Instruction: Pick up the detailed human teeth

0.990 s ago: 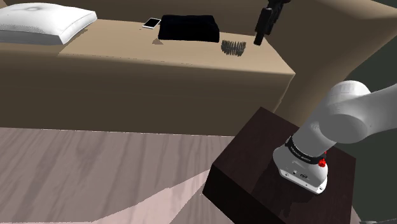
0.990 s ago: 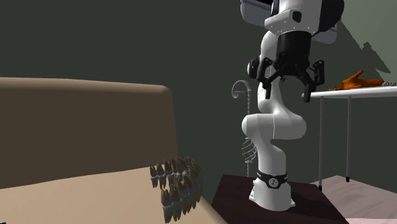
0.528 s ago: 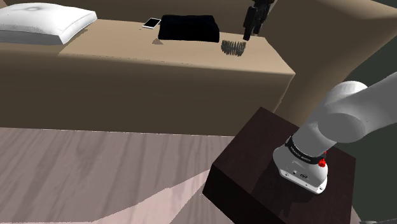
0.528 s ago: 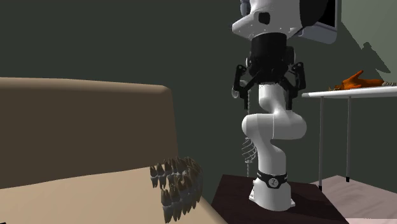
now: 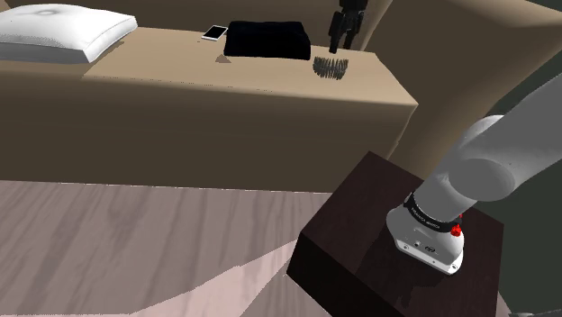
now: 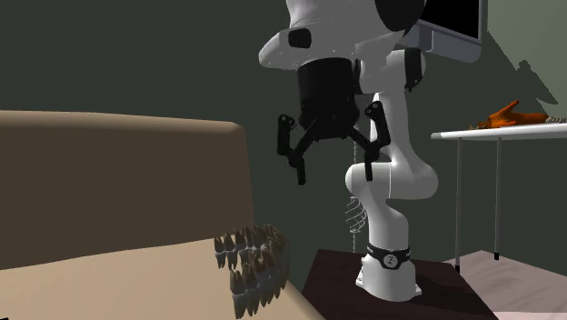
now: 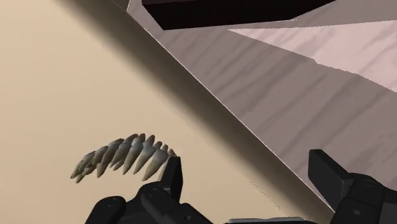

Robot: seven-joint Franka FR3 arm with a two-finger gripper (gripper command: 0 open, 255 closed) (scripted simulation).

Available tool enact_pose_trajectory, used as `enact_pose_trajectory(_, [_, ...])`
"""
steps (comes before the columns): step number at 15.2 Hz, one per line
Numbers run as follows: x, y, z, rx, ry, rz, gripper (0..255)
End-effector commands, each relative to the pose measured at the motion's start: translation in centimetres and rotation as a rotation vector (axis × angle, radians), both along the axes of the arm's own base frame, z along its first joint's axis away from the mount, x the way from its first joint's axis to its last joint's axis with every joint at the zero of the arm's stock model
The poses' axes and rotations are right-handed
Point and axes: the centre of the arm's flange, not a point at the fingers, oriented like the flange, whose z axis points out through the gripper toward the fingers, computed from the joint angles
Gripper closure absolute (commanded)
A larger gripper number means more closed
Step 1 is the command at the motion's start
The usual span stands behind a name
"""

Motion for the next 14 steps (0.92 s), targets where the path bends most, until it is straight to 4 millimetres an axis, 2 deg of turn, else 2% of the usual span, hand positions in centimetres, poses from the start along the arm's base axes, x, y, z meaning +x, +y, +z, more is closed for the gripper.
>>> enact_pose_trajectory(1, [1.7,-2.1,-0.9,0.026,0.006,-0.016,0])
enact_pose_trajectory(7, [6.6,-8.1,-4.3,0.099,0.025,-0.06,0])
enact_pose_trajectory(14, [6.6,-8.1,-8.0,0.099,0.025,-0.06,0])
